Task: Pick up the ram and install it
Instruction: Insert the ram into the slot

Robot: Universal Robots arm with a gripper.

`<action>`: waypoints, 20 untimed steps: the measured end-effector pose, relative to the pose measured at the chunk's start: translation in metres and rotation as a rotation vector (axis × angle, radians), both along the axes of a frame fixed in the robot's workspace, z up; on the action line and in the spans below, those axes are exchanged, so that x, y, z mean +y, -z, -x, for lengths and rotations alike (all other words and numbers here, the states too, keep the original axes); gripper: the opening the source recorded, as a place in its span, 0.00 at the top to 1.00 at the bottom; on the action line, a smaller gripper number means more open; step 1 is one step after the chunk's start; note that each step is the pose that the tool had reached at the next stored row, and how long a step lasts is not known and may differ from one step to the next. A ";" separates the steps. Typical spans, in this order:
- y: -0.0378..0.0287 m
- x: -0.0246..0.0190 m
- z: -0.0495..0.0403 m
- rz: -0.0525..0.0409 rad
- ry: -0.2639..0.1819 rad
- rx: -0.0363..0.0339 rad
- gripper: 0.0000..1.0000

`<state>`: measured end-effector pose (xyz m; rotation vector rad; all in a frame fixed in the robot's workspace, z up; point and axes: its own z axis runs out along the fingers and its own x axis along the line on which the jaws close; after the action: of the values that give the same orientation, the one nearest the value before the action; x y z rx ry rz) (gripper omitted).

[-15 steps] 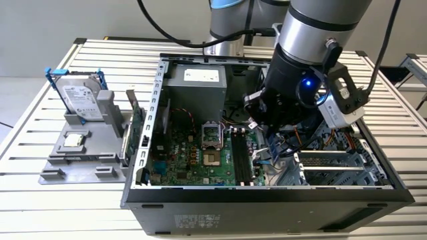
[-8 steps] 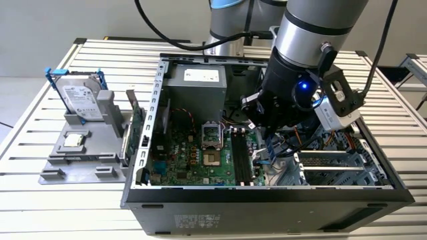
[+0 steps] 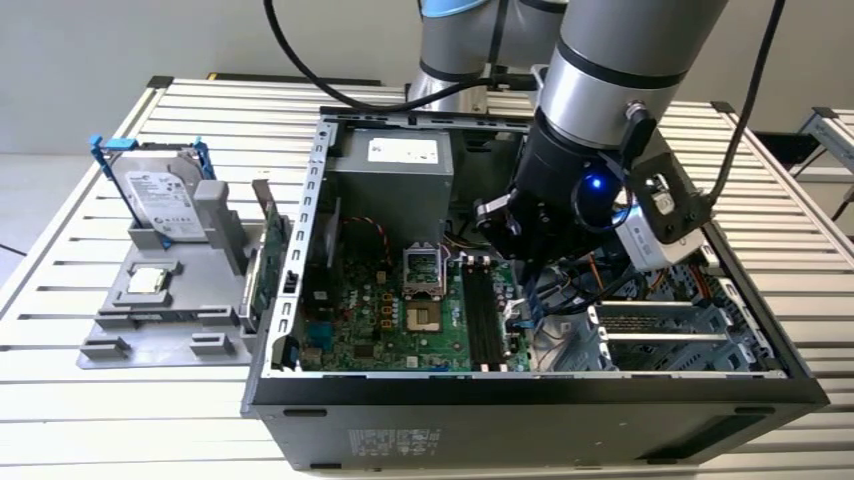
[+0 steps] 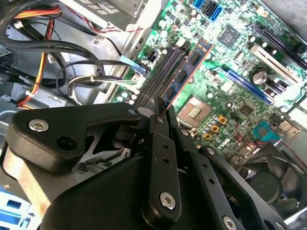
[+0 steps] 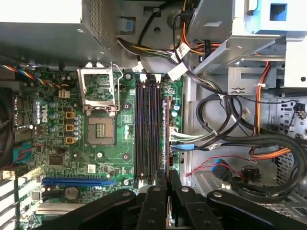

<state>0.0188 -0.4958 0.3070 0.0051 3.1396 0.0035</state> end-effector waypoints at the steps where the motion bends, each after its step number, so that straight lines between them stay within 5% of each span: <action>1: 0.0014 0.0002 0.0003 0.0000 0.000 0.0000 1.00; 20: 0.0245 0.0097 0.0026 0.0000 0.000 0.0000 1.00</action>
<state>0.0162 -0.4861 0.2824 0.0051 3.1396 0.0035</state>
